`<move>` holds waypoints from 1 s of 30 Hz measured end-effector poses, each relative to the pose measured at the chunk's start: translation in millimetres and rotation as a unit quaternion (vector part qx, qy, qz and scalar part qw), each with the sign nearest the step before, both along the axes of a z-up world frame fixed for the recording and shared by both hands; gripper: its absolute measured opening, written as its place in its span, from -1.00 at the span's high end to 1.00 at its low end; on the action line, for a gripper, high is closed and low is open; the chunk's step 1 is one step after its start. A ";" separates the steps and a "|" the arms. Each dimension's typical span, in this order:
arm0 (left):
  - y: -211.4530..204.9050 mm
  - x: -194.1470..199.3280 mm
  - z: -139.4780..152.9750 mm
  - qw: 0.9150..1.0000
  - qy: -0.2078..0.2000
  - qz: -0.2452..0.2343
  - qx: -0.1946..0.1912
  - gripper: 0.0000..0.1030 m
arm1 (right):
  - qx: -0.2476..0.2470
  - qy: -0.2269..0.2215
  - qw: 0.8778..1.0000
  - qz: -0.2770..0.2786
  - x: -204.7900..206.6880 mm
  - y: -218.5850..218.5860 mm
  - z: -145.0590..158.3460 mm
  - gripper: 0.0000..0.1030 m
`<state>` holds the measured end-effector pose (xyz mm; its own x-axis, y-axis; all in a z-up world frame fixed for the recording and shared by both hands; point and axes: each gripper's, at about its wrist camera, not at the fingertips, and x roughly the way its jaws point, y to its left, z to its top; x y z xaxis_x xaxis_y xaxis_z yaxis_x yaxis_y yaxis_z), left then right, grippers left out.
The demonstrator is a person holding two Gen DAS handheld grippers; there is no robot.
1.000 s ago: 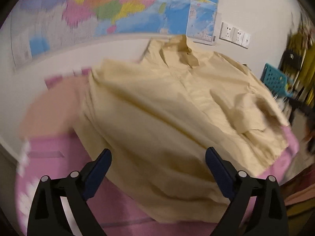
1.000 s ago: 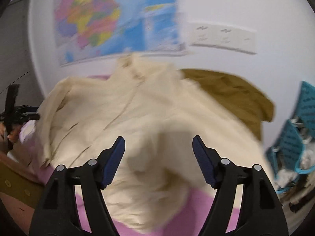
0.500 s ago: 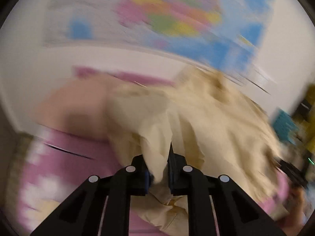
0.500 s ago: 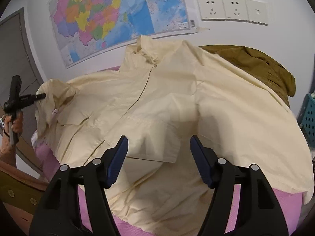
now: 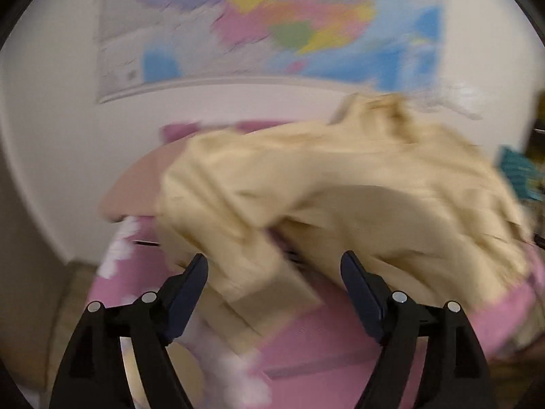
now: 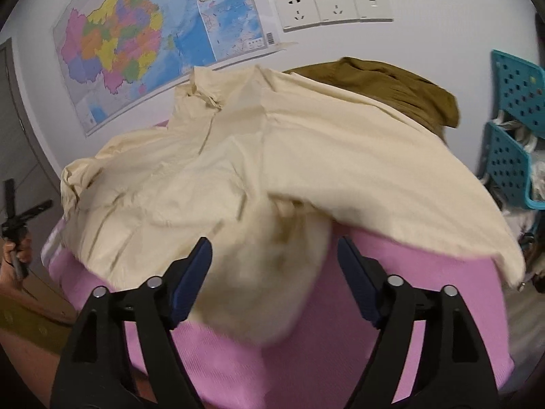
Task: Fold large clothes
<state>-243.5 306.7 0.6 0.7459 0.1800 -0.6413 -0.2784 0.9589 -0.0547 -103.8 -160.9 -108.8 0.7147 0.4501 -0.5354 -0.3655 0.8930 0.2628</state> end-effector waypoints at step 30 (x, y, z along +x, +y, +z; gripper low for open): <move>-68.0 28.3 17.7 0.987 -0.051 -0.078 -0.130 0.88 | 0.136 -0.075 0.984 0.085 -56.0 4.6 50.7 0.80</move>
<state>-215.1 238.8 18.4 0.8152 -0.1028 -0.5700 -0.1084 0.9397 -0.3245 -159.8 -156.3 -58.1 0.6786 0.6824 -0.2718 -0.5569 0.7193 0.4153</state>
